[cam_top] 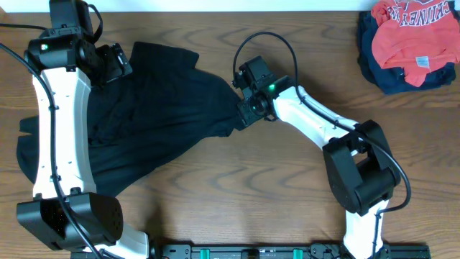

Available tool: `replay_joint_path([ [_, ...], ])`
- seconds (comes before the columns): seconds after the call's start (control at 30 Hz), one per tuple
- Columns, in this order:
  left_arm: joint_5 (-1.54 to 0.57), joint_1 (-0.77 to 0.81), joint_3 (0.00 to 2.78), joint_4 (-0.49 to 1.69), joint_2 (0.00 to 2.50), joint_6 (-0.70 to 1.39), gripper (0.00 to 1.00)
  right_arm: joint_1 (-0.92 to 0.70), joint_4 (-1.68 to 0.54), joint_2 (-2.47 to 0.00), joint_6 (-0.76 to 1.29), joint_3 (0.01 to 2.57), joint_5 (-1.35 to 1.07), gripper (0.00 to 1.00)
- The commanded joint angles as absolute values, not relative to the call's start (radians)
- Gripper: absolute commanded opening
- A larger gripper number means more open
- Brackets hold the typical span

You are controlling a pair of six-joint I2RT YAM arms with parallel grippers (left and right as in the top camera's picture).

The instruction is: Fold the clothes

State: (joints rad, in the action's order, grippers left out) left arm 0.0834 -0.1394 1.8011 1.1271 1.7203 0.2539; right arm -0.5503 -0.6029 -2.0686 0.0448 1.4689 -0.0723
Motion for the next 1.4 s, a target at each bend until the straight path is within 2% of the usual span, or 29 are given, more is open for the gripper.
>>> replay_joint_path([
  [0.0,0.099,-0.141,1.789,1.141,1.719,0.236,0.98,-0.566,-0.587,-2.113,0.097,1.458,-0.078,0.51],
  [0.17,0.098,-0.141,1.789,1.147,1.719,0.222,0.98,-0.566,-0.561,-2.131,0.116,1.458,-0.076,0.48],
  [0.33,0.098,-0.141,1.789,1.152,1.719,0.222,0.98,-0.566,-0.556,-2.134,0.128,1.458,-0.033,0.28],
  [0.43,0.098,-0.141,1.789,1.159,1.719,0.222,0.98,-0.565,-0.557,-2.134,0.144,1.458,-0.015,0.06],
  [0.47,0.098,-0.141,1.789,1.161,1.719,0.222,0.98,-0.563,-0.557,-2.134,0.162,1.458,-0.005,0.01],
  [0.7,0.062,-0.141,1.789,1.174,1.719,0.223,0.99,-0.505,-0.582,-2.064,0.213,1.467,-0.004,0.01],
  [1.03,-0.012,-0.081,1.745,1.184,1.719,0.222,0.98,-0.225,-0.483,-1.9,0.113,1.475,0.003,0.01],
  [1.3,-0.016,0.008,1.602,1.142,1.719,0.222,0.98,-0.06,-0.597,-1.9,0.113,1.475,-0.065,0.01],
  [1.33,-0.016,0.024,1.584,1.136,1.719,0.22,0.98,-0.055,-0.606,-1.9,0.105,1.475,-0.085,0.06],
  [1.37,-0.016,0.039,1.571,1.135,1.719,0.21,0.98,-0.053,-0.613,-1.897,0.094,1.475,-0.1,0.2],
])
